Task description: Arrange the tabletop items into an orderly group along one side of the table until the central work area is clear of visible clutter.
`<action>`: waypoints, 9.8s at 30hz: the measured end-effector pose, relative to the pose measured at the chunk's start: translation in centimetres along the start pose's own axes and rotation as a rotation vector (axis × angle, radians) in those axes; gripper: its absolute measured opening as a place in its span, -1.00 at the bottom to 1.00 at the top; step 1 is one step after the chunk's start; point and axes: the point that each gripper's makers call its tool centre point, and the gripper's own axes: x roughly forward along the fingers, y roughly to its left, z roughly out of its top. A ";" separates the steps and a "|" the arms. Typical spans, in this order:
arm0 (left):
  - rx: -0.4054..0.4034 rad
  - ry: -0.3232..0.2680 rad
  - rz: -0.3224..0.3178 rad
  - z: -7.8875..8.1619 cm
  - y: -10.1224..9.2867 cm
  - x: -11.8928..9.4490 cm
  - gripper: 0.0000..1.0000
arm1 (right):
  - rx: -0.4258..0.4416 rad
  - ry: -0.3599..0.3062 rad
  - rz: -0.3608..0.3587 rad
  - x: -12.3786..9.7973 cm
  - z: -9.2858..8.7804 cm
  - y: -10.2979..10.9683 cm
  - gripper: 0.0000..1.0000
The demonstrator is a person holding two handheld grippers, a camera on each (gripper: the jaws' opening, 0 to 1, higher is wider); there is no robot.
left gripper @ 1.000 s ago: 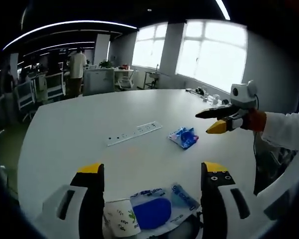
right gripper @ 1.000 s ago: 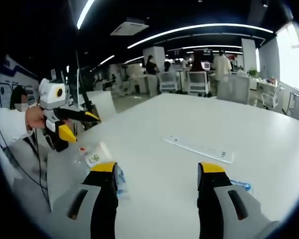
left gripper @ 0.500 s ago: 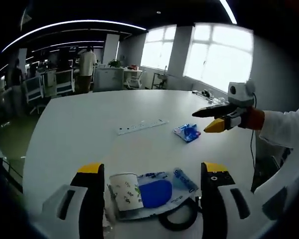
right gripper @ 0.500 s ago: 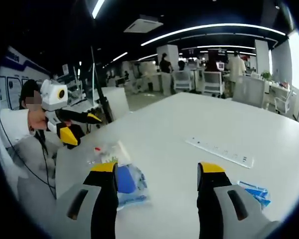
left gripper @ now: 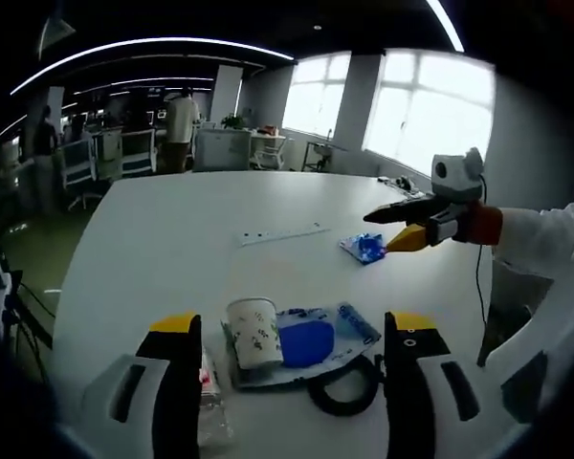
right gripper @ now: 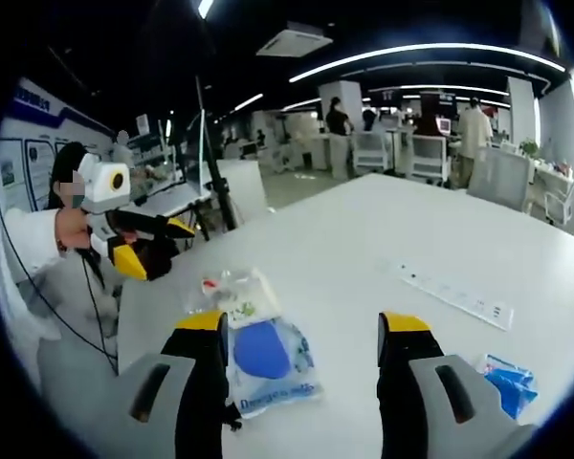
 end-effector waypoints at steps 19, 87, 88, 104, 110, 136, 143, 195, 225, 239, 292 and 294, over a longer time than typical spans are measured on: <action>-0.071 0.012 0.054 -3.9 1.5 -3.0 0.59 | -0.055 0.060 0.148 5.9 0.0 4.1 0.18; -0.169 -0.060 0.104 -5.7 4.1 -4.0 0.48 | -0.076 0.248 0.722 10.1 -2.7 10.4 -1.00; -0.168 -0.061 0.101 -5.6 4.0 -3.9 0.48 | -0.082 0.249 0.719 9.9 -2.6 10.4 -1.00; -0.139 -0.082 0.055 -4.1 2.5 -3.4 0.45 | -0.201 0.254 0.593 7.2 0.5 6.0 -1.00; -0.132 -0.086 0.047 -4.0 2.2 -3.4 0.44 | -0.282 0.303 0.539 7.3 1.0 3.9 -1.00; -0.148 -0.092 0.045 -4.4 2.3 -3.2 0.42 | -0.696 0.583 0.479 11.6 -1.9 -1.4 -1.00; -0.157 -0.088 0.048 -4.9 2.3 -3.1 0.42 | -0.753 0.611 0.492 12.8 -2.9 -1.3 -1.00; -0.189 -0.097 0.057 -5.5 3.0 -2.7 0.38 | -0.854 0.666 0.547 14.3 -5.0 -1.6 -1.00; -0.163 -0.098 0.038 -4.6 2.4 -2.7 0.38 | -0.795 0.610 0.494 13.3 -3.7 -1.3 -0.52; -0.141 -0.098 0.031 -4.1 2.1 -2.7 0.38 | -0.743 0.534 0.445 12.8 -2.4 -0.9 -0.37; 0.006 -0.068 -0.035 0.2 0.4 -1.2 0.38 | -0.122 0.137 0.072 5.3 0.2 0.1 -0.14; 0.017 -0.064 -0.043 0.5 0.4 -0.9 0.38 | -0.109 0.136 0.044 4.7 -0.3 -0.1 -0.14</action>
